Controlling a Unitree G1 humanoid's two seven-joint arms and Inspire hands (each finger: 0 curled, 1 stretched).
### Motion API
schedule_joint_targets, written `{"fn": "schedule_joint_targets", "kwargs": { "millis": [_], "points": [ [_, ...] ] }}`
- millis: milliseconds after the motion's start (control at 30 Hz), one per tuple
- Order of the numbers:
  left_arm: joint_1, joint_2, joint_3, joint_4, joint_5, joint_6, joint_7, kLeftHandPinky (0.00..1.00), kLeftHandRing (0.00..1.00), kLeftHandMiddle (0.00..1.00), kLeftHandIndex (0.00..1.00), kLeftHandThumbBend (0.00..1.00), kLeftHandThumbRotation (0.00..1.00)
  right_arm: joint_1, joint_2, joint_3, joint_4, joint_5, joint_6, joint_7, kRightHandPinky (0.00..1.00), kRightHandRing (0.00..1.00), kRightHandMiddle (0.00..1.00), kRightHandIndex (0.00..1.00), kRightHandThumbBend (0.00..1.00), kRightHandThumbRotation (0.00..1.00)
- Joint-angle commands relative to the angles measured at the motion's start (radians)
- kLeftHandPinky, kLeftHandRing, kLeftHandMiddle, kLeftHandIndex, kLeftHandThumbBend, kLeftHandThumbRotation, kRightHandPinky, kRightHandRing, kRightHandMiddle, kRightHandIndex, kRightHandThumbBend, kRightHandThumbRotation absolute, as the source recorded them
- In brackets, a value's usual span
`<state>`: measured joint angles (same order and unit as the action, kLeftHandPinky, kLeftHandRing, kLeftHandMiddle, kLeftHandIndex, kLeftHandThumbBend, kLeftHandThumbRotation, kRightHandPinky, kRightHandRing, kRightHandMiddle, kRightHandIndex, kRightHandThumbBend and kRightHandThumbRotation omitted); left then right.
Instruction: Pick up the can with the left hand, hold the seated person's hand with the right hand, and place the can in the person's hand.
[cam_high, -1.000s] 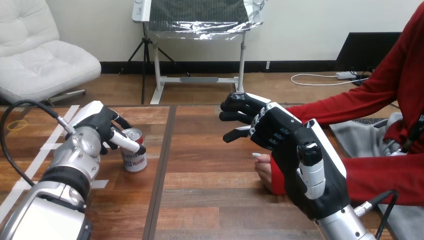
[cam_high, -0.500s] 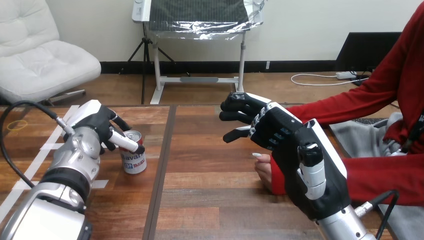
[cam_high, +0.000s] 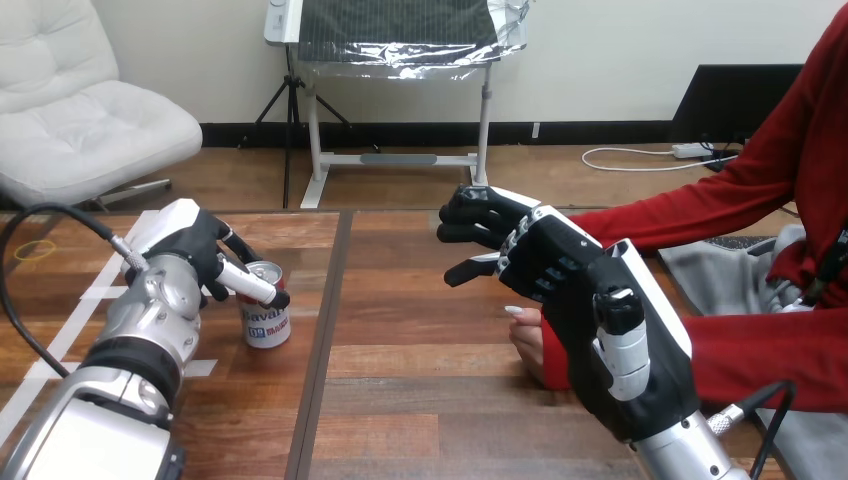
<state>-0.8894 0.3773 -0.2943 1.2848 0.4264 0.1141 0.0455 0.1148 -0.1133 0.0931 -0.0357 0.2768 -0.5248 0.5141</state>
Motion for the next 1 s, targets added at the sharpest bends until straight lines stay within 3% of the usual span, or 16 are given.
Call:
{"fn": "schedule_joint_targets", "kwargs": {
  "millis": [0, 967],
  "points": [
    [-0.019, 0.001, 0.012, -0.02, 0.0, -0.026, 0.04, 0.36, 0.43, 0.5, 0.51, 0.66, 0.0, -0.033, 0.016, -0.003, -0.037, 0.013, -0.014, -0.011, 0.63, 0.79, 0.8, 0.79, 0.89, 1.0],
    [-0.007, 0.004, -0.001, -0.019, 0.016, -0.047, 0.077, 0.36, 0.44, 0.51, 0.5, 0.7, 0.0, -0.036, 0.013, -0.005, -0.03, 0.017, -0.019, -0.01, 0.63, 0.79, 0.8, 0.8, 0.88, 1.0]
  ]
}}
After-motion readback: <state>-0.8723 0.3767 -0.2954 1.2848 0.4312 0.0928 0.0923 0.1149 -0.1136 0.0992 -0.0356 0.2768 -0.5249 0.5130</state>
